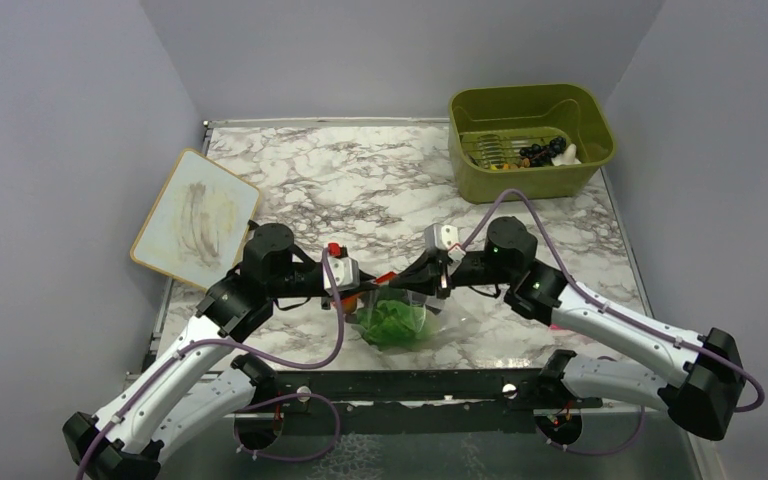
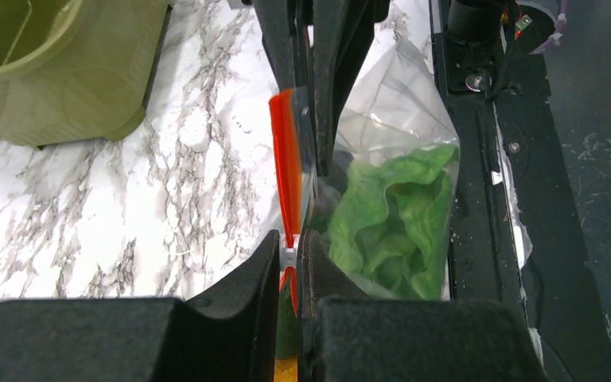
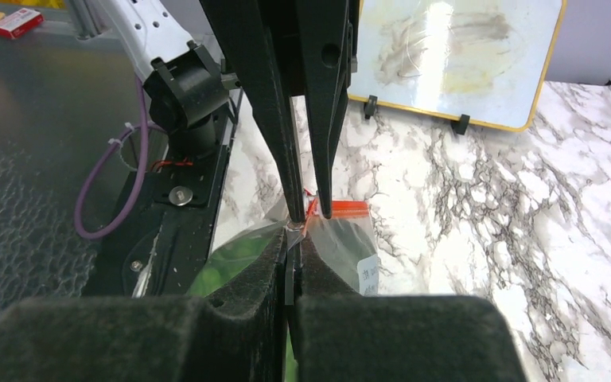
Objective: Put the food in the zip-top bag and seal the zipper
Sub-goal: Zip the zipper food storage bag at the center of the board.
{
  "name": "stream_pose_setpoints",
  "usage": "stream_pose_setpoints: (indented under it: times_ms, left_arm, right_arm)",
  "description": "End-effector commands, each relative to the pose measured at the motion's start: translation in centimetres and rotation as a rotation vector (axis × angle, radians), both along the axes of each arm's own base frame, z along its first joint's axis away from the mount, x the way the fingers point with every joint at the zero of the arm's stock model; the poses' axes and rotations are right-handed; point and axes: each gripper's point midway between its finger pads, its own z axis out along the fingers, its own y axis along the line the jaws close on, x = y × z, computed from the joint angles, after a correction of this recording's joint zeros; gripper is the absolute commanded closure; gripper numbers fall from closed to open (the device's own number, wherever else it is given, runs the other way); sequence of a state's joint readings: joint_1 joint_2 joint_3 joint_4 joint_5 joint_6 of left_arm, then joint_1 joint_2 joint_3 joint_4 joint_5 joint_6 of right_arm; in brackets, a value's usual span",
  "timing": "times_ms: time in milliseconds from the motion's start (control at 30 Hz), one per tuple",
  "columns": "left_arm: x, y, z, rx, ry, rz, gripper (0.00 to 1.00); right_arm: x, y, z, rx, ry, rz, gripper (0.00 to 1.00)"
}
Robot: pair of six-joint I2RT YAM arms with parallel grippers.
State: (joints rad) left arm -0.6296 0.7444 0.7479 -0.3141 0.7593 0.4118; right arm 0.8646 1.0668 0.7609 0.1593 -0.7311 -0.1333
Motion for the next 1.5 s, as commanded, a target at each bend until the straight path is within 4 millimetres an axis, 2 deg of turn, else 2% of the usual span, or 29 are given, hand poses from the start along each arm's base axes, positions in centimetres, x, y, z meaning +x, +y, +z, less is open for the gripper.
stream_pose_setpoints:
  times_ms: [0,267,433,500,633,767,900,1000,1167,1333,1467]
  left_arm:
    - [0.3,0.8,-2.3,0.054,0.037,0.044,1.0]
    - [0.2,1.2,-2.5,0.066,0.03,0.053,1.0]
    - [0.3,1.1,-0.6,0.054,-0.019,0.039,1.0]
    - [0.4,1.0,0.2,0.046,-0.038,0.034,1.0]
    - [0.7,1.0,0.5,0.058,-0.053,0.033,1.0]
    - [1.2,0.8,1.6,0.075,-0.067,0.028,1.0]
    - [2.4,0.8,2.7,0.115,-0.109,0.042,1.0]
    - [3.2,0.8,3.5,0.152,-0.134,0.041,1.0]
    - [3.4,0.7,3.5,0.191,-0.119,0.034,1.0]
    - [2.9,0.7,1.6,0.226,-0.074,0.026,1.0]
    - [2.8,0.4,1.1,0.236,-0.062,0.016,1.0]
  right_arm:
    - [-1.3,-0.8,5.0,0.151,-0.108,0.031,0.99]
    - [-1.5,-1.2,3.1,0.118,-0.111,0.029,0.99]
    - [-1.3,-0.8,0.8,0.05,-0.093,0.048,0.99]
    - [-1.3,-0.7,0.7,0.045,-0.089,0.055,0.99]
    - [-1.0,-0.8,0.7,0.057,-0.096,0.027,0.99]
    - [-0.1,-0.8,-1.0,0.064,-0.134,-0.018,0.99]
    - [-0.4,-0.6,-1.8,0.131,-0.159,0.0,0.99]
    - [0.8,-0.1,-2.3,0.163,-0.163,-0.046,0.99]
    - [1.6,0.6,-4.2,0.137,-0.146,-0.053,0.99]
    - [2.2,0.2,-4.9,0.119,-0.136,-0.106,0.84]
    - [2.1,0.2,-4.3,0.106,-0.159,-0.092,0.61]
